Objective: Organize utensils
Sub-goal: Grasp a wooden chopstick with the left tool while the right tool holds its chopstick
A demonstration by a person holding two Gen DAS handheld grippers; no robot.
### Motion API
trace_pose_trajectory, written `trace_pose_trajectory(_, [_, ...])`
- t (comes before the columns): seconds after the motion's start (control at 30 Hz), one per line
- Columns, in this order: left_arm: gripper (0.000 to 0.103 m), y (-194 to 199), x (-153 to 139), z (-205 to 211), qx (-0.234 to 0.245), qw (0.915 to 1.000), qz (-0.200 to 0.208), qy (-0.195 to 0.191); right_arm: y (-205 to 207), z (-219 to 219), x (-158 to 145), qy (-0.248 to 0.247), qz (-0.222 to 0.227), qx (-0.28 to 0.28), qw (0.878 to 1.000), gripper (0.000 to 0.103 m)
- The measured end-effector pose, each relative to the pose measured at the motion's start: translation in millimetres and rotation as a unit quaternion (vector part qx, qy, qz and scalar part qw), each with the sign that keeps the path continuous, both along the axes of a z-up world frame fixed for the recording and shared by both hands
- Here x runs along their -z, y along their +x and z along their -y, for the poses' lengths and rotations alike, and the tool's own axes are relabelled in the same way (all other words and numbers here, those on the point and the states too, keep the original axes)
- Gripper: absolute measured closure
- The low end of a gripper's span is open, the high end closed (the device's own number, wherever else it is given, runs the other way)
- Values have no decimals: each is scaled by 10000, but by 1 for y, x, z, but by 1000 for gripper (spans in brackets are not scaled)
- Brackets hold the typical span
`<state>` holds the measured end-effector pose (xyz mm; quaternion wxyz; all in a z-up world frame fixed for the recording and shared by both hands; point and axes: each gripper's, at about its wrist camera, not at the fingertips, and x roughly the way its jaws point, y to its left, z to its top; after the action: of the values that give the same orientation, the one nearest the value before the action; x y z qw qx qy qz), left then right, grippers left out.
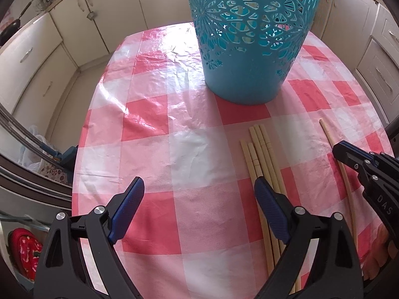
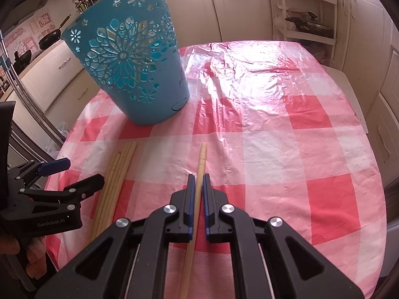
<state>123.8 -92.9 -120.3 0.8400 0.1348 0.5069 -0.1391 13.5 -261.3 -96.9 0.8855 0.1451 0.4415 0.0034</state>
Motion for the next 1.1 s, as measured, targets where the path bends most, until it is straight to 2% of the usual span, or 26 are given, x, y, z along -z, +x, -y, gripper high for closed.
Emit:
trace_pose_trajectory(0.23, [18,-2,0,4,-118,9998,-130,-94,0,0,0,16,-1,2,10000,95])
trace_pose_trajectory(0.33, [21,-3,0,6,-155,9995,-218,-145,0,0,0,24,6,10,10000,95])
trace_pose_trajectory(0.37, [25,-2,2,7,-144,9995,-250,-100,0,0,0,26,6,7,10000,94])
trace_pose_trajectory(0.53, [27,-1,4,6,-171,9993,-276,-160,0,-2,0,38,18,-2,10000,92])
trace_pose_trajectory(0.57, [32,-2,4,5,-166,9993,-272,-182,0,-2,0,37,19,-1,10000,91])
trace_pose_trajectory(0.63, [49,-3,2,7,-101,9994,-231,-227,0,-2,0,44,21,6,10000,91])
trace_pose_trajectory(0.7, [86,-5,0,11,38,9995,-206,-239,0,-2,0,38,25,10,10000,91])
trace_pose_trajectory(0.73, [95,-6,-1,14,131,9994,-228,-239,0,-2,0,36,28,9,10000,91])
trace_pose_trajectory(0.83, [98,-8,-2,17,219,9991,-277,-238,1,-2,0,55,26,14,10000,91])
trace_pose_trajectory(0.93, [98,-7,-17,6,136,9986,-250,-449,1,-1,0,113,33,20,9999,91])
trace_pose_trajectory(1.03, [98,-6,-57,-15,-36,9964,-6,-845,1,0,0,168,37,38,9998,91])
trace_pose_trajectory(1.1, [98,-3,-97,-30,-142,9917,281,-1249,1,1,0,212,33,65,9997,91])
